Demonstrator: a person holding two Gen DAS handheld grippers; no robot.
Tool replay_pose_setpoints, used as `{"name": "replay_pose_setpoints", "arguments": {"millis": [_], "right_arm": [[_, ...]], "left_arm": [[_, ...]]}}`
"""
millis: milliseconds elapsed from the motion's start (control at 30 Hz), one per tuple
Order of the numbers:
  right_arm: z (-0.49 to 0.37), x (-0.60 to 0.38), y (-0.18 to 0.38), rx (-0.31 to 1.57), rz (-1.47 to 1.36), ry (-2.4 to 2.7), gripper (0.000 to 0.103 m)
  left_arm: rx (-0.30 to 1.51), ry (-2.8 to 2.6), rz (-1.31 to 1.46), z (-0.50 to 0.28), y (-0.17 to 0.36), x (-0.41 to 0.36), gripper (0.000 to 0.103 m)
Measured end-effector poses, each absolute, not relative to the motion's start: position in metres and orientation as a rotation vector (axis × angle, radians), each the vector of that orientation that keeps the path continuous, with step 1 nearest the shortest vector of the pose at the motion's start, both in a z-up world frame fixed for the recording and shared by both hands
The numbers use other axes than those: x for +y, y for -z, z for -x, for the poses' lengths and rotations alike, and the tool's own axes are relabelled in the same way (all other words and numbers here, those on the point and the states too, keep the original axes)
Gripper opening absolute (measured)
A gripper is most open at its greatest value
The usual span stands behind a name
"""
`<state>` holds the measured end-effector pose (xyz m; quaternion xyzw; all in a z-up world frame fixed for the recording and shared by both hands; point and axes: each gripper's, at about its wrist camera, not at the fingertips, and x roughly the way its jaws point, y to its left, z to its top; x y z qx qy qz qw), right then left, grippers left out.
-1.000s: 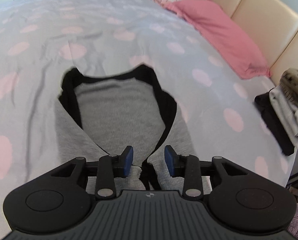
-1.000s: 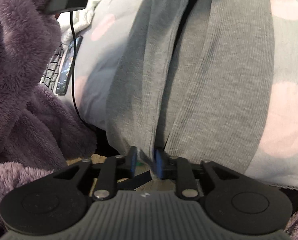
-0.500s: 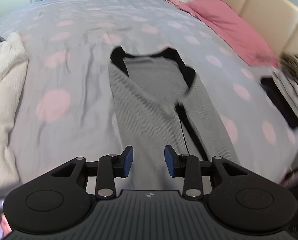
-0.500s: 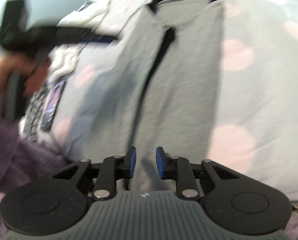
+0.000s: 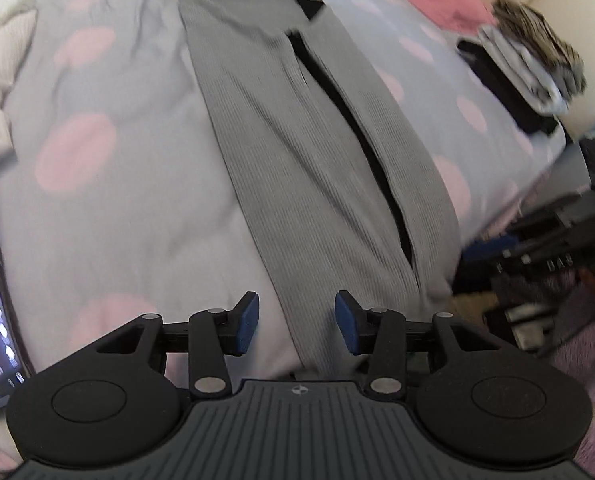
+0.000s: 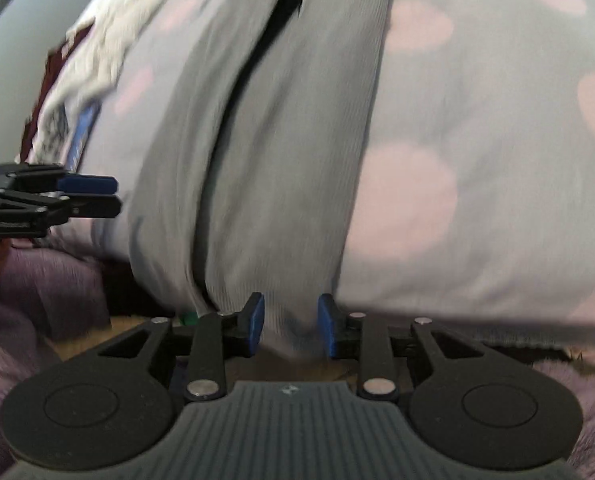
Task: Fold clothes
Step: 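Grasp the grey shirt's hem end with the right tool and lift it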
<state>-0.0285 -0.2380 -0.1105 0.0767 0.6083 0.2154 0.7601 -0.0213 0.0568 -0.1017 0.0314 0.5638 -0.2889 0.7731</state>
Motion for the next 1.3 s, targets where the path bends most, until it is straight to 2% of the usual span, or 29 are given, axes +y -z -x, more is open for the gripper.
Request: {"name": "replay_pose_setpoints", "arguments": {"millis": [67,100,133,267,467,567,667,867,1100,1133,1167,1200,1267,1300], "right_arm": [[0.03,-0.24,0.116,1.315,-0.161,-0.472,0.028],[0.029,-0.241,0.119,1.308,-0.166,-0.479,0.02],[0.029,-0.241,0.122,1.302,-0.169,-0.485,0.019],[0.029,-0.229,0.14,1.32,-0.162,-0.526,0.018],[0.044,-0.195,0.181,1.497,0.022,-0.611,0.018],[0.046,-0.201,0.176,1.497,0.021,-0.579,0.022],[0.043,-0.221,0.156,1.412,-0.057,-0.514,0.033],[0.038,-0.228,0.14,1.329,-0.092,-0.505,0.033],[0.032,-0.215,0.151,1.28,-0.047,-0.567,0.033],[0.03,-0.215,0.154,1.275,-0.051,-0.572,0.032],[0.031,-0.216,0.157,1.278,-0.058,-0.583,0.027],[0.034,-0.217,0.16,1.284,-0.067,-0.599,0.014],[0.036,-0.213,0.162,1.298,-0.078,-0.622,0.009],[0.037,-0.213,0.159,1.305,-0.075,-0.63,0.008]], "left_arm": [[1.224,0.645,-0.105,0.025,0.108,0.049,0.04],[1.222,0.656,-0.117,0.026,0.11,0.045,0.04],[1.221,0.665,-0.128,0.026,0.112,0.042,0.04],[1.226,0.671,-0.151,0.027,0.116,0.038,0.04],[1.258,0.689,-0.196,0.036,0.118,0.034,0.04],[1.29,0.702,-0.226,0.043,0.121,0.032,0.04],[1.311,0.71,-0.233,0.047,0.124,0.031,0.044],[1.41,0.648,-0.294,0.049,0.147,0.032,0.045],[1.376,0.697,-0.213,0.044,0.159,0.028,0.044],[1.375,0.697,-0.227,0.044,0.164,0.026,0.039],[1.374,0.697,-0.241,0.044,0.168,0.024,0.03],[1.374,0.699,-0.255,0.044,0.172,0.021,0.027],[1.374,0.722,-0.284,0.045,0.174,0.019,0.015],[1.376,0.743,-0.289,0.045,0.171,0.019,0.013]]}}
